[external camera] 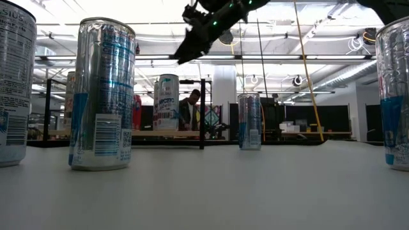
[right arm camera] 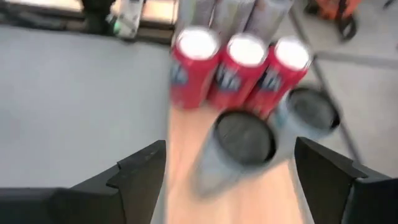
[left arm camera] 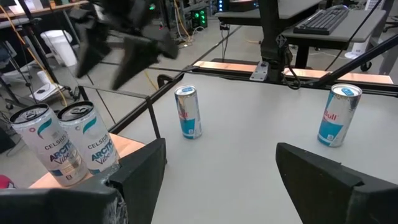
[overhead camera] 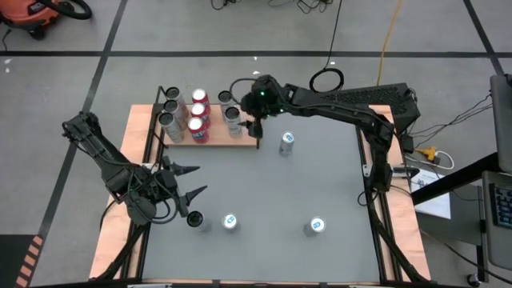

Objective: Place canned beverage on shelf
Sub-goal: Put the right white-blue soda can on the shelf aligned with the other white-blue soda can

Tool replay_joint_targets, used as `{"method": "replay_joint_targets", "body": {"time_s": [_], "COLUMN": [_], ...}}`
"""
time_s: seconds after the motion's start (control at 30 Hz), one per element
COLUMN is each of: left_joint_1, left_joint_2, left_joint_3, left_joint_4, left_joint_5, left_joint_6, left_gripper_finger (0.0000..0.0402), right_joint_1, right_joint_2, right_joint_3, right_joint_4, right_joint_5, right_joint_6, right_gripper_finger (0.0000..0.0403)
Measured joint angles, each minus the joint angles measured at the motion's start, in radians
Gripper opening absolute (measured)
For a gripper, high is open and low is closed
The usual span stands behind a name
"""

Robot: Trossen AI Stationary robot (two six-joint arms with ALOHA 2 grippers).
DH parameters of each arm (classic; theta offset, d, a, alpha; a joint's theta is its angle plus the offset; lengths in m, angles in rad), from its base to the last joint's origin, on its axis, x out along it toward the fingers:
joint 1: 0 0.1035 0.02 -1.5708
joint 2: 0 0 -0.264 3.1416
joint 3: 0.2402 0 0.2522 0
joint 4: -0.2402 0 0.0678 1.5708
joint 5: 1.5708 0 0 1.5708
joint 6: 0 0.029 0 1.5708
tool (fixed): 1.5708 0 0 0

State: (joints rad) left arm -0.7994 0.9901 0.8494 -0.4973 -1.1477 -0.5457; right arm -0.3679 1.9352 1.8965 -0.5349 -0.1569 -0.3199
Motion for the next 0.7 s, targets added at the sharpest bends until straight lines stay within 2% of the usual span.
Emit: {"method": "replay_joint_targets", "body": {"time_s": [0.13, 0.27, 0.4, 0.7], "left_joint_1": [0.000, 0.000, 0.000, 0.000], "left_joint_2": [0.001, 0.001, 0.004, 0.028], "left_joint_3": [0.000, 0.000, 0.000, 0.001], "left_joint_4": [-0.001, 0.000, 0.004, 0.020], "left_joint_5": [0.000, 0.000, -0.001, -0.020], "left_joint_6": [0.000, 0.000, -0.012, -0.025], "left_gripper_finger": [0.0301, 0.0301, 0.0301, 0.0301], "right_joint_1": [0.022, 0.042, 0.062, 0.059], "right_joint_2": [-0.001, 0.014, 0.043, 0.044], "right_joint_3": [-0.001, -0.034, -0.051, -0.051], "right_joint_4": [-0.152, -0.153, -0.145, -0.061], "right_joint_5": [0.004, 0.069, 0.153, 0.157], "right_joint_6": [0.054, 0.100, 0.096, 0.022], "right_gripper_finger": [0.0286, 0.0264, 0.0221, 0.0113]}}
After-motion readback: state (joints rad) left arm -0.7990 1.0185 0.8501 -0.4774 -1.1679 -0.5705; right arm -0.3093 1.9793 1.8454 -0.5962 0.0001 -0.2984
